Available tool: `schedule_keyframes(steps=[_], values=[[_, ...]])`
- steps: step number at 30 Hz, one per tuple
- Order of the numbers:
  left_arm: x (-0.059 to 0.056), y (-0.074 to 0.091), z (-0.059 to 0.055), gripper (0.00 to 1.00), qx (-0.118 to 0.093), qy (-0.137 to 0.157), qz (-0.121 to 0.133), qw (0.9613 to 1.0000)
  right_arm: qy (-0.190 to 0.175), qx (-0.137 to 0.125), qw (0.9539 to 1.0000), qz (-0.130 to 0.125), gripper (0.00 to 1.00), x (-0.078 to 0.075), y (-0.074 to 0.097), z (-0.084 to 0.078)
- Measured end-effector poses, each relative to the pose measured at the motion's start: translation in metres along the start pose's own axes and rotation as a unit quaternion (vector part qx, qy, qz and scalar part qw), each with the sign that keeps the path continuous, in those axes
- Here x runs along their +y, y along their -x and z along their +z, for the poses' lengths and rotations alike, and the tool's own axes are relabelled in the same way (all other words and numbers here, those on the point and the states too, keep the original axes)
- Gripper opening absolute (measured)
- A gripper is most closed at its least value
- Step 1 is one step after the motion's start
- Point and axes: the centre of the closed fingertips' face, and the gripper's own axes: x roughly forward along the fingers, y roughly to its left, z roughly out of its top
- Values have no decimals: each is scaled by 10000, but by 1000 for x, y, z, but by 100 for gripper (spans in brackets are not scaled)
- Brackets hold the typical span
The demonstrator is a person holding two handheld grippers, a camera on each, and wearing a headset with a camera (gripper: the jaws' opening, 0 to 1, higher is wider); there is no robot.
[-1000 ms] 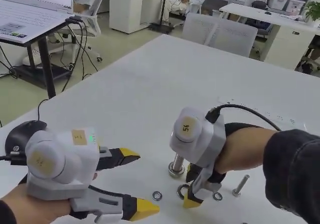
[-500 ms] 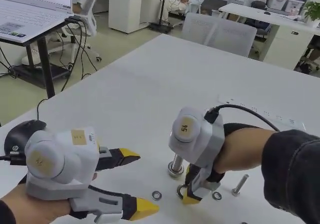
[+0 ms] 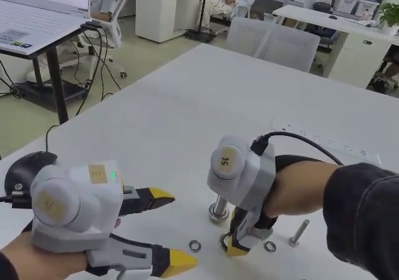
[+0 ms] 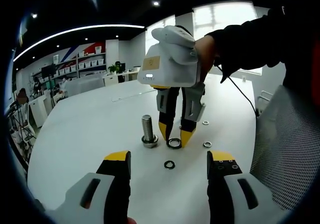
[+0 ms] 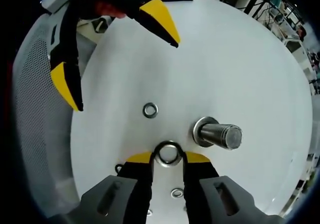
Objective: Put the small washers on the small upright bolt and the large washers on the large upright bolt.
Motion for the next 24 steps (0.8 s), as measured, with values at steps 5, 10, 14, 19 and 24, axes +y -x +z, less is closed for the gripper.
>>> schedule_keyframes(steps=[5, 10, 14, 19, 24], values=[[-1, 0, 0, 60, 0, -3, -3, 10000, -11, -31, 10000, -18, 24, 0, 0, 0], [-1, 1, 1, 60, -8, -18, 3, 10000, -9, -85, 10000, -18, 24, 0, 1, 0], [-1, 1, 2, 60, -23, -18, 4, 10000, 14, -40, 10000, -17, 24, 1, 1, -2], [0, 1, 2, 60, -39, -14, 6, 10000, -40, -17, 10000, -60, 24, -2, 7, -7], [-1, 0, 3, 60, -29, -25, -17, 10000, -136, -138, 9997, -133, 24, -7, 18, -7]])
